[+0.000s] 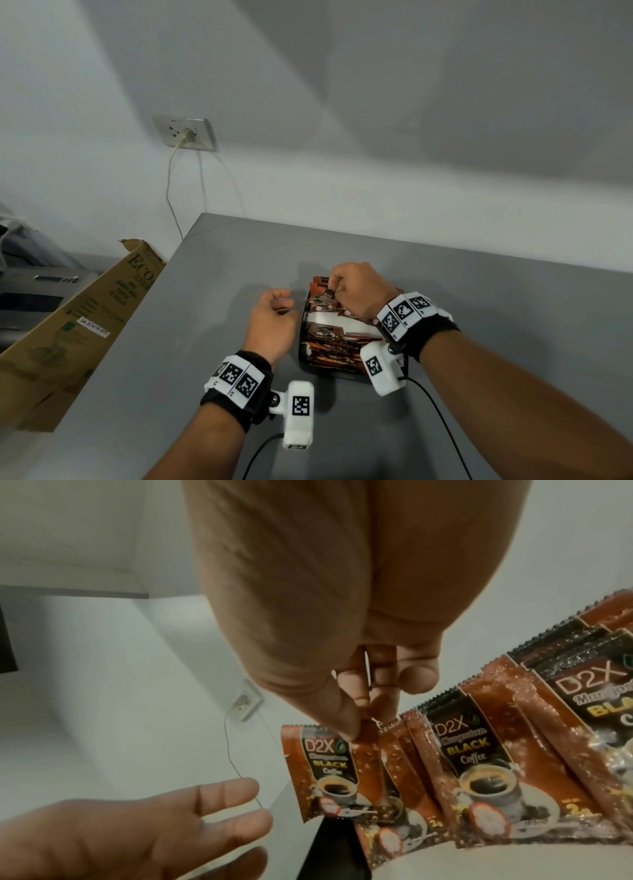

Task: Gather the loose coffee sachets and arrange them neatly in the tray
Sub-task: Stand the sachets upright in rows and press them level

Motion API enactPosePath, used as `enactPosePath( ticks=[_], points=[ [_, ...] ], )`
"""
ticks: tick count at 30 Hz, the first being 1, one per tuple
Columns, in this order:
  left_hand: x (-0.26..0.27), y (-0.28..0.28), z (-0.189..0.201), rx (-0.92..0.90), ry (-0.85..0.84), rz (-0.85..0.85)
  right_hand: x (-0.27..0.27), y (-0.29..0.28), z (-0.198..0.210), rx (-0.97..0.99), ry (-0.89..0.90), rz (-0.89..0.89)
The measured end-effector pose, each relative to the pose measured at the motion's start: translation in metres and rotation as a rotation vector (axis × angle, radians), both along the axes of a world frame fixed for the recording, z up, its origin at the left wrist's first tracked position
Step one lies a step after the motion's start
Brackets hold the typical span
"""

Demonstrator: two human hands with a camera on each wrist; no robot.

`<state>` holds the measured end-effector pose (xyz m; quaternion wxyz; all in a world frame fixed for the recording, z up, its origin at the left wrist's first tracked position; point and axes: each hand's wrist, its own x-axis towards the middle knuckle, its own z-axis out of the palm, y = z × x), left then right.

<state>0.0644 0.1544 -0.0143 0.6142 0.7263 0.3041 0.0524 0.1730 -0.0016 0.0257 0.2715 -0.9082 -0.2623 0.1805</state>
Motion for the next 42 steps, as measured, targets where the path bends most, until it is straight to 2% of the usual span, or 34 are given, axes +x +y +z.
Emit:
enactPosePath(
  ticks=[7,13,21,26,30,35,38,42],
  points=[
    [-0.005,0.005,-0.006,0.011,-0.016,-0.005,0.008,0.004,0.007,-0.032,0.022,0.033],
    [-0.004,0.001,-0.005,0.008,-0.007,-0.039,0.003,0.013,-0.009,-0.086,-0.022,0.077],
    [-0.009,-0.001,-0.002,-0.002,-0.001,-0.053,-0.001,0.017,-0.021,-0.122,-0.154,0.029],
    [-0.010,-0.002,-0.001,0.011,0.022,-0.075,0.000,0.012,-0.022,-0.087,-0.149,0.002],
    [-0.015,0.000,0.000,0.058,0.066,-0.194,-0.004,-0.005,0.000,0.021,-0.102,-0.025],
    [-0.018,-0.009,0.006,0.196,0.019,-0.376,-0.019,-0.045,0.023,-0.267,0.154,0.147],
    [-0.016,-0.022,0.010,0.293,-0.011,-0.487,-0.028,-0.059,0.017,-0.349,0.181,0.170],
    [-0.012,-0.035,0.008,0.463,0.027,-0.610,-0.033,-0.064,0.007,-0.317,0.158,0.168]
  ],
)
